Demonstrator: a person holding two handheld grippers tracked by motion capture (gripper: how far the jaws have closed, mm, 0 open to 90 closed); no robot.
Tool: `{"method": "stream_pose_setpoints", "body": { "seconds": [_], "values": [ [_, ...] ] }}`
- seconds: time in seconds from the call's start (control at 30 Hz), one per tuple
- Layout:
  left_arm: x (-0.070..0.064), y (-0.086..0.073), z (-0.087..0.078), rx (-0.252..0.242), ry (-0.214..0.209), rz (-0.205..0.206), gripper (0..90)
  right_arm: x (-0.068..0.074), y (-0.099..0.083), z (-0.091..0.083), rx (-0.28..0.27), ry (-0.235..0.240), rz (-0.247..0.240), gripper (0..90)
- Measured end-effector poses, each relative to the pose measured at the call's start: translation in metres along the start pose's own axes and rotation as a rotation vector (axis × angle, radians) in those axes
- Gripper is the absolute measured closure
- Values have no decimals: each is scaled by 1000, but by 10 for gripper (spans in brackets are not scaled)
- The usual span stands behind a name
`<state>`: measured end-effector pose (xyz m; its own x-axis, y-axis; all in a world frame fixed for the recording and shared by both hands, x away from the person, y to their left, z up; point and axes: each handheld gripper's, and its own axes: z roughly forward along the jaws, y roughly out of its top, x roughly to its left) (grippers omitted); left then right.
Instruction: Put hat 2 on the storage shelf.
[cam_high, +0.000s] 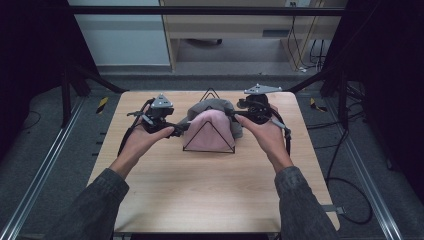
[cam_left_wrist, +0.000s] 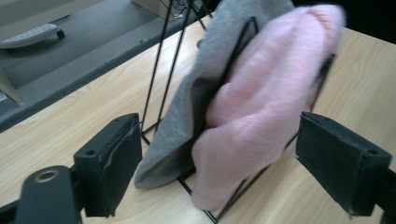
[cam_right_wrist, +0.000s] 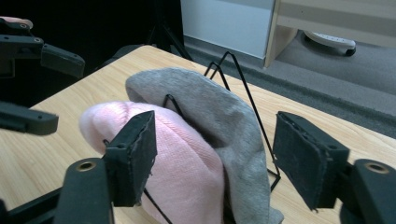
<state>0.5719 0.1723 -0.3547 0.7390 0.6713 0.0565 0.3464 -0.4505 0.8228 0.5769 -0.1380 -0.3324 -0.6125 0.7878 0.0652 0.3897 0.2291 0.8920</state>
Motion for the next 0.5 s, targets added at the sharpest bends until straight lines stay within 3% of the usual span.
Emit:
{"method": "stream_pose_setpoints", "body": {
  "seconds": [0.2, 0.37, 0.5],
  "values": [
    [-14, 1, -7, 19, -15, 33, 101, 8, 3, -5, 12, -9, -3, 219],
    [-22, -1, -14, 11, -24, 36, 82, 13, 3, -14, 17, -28, -12, 178],
    [-32, -6, -27, 2, -36, 54, 61, 20, 1, -30, 6, -46, -15, 138]
  ]
}}
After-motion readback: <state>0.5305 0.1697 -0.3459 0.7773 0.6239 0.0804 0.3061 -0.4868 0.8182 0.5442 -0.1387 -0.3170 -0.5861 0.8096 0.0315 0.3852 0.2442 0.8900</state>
